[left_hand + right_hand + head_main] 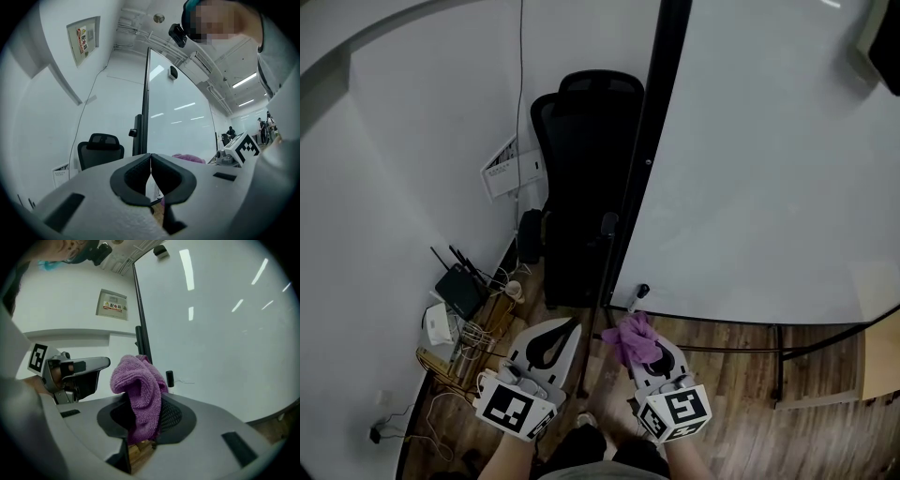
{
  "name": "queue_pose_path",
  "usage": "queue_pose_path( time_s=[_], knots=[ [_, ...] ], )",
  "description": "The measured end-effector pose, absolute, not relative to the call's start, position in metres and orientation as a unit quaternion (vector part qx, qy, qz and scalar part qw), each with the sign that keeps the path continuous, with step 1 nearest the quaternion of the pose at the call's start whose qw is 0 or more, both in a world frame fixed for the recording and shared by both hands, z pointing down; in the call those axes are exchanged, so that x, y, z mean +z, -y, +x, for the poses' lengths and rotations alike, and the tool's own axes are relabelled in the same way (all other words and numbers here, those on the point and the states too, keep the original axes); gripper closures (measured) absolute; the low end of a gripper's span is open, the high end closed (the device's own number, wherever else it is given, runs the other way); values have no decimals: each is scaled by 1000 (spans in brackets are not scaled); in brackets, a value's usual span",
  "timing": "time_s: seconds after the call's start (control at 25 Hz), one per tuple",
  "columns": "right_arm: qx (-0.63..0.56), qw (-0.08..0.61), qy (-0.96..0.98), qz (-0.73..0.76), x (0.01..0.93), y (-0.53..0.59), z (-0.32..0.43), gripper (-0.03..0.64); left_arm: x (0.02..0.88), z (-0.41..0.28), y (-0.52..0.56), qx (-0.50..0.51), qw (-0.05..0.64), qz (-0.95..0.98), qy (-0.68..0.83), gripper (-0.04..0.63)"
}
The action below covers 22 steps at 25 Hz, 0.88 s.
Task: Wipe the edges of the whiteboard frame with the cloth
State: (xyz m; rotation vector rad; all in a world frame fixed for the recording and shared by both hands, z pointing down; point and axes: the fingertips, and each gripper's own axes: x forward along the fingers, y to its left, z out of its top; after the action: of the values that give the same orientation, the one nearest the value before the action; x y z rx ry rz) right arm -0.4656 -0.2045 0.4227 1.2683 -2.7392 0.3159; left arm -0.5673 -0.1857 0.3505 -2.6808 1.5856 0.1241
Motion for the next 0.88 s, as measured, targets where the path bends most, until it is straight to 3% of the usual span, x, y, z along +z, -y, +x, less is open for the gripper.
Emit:
queue_pose_path(
  time_s=[0.88],
  knots=[
    [195,121,867,443,550,250,-490,517,409,-558,210,5,-63,-882,-468,578]
  ],
)
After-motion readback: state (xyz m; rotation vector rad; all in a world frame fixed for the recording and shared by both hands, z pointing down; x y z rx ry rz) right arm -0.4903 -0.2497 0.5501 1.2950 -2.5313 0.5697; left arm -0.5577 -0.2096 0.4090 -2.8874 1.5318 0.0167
